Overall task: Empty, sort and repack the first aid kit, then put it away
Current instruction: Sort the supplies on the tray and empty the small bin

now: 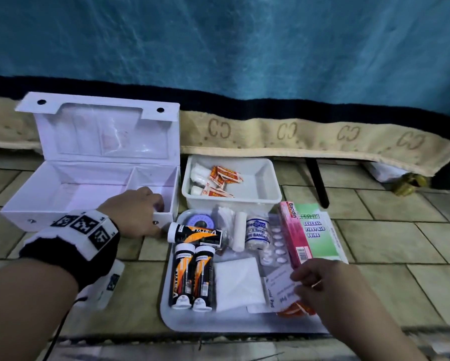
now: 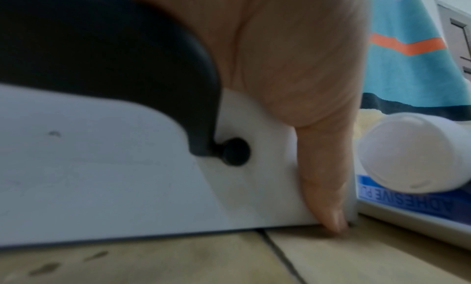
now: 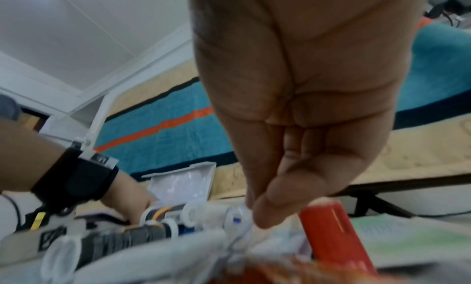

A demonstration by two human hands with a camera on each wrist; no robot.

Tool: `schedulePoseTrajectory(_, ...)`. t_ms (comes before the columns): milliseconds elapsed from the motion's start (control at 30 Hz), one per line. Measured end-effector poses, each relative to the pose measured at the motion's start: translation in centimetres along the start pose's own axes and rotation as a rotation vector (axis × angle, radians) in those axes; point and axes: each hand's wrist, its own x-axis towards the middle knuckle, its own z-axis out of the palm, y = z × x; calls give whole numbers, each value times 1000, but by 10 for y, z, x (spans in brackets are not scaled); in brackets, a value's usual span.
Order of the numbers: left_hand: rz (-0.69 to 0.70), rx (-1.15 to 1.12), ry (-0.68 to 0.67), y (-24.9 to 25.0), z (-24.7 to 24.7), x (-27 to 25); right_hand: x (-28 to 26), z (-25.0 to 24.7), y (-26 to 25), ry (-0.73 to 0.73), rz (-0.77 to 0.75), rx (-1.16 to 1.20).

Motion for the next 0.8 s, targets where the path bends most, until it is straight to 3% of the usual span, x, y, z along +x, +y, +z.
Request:
schedulePoseTrajectory(200, -9, 4, 2, 1, 0, 0, 4, 26, 6, 5, -6, 20)
schedulePoseTrajectory(400, -12, -6, 3, 1, 0, -1, 2, 31, -9, 19, -78, -130)
schedulePoseTrajectory(667, -19, -29, -4, 1, -1, -2, 22, -21, -53, 156, -154, -187)
schedulePoseTrajectory(800, -22, -37, -16, 2, -2, -2, 68, -40, -77, 95, -222, -352)
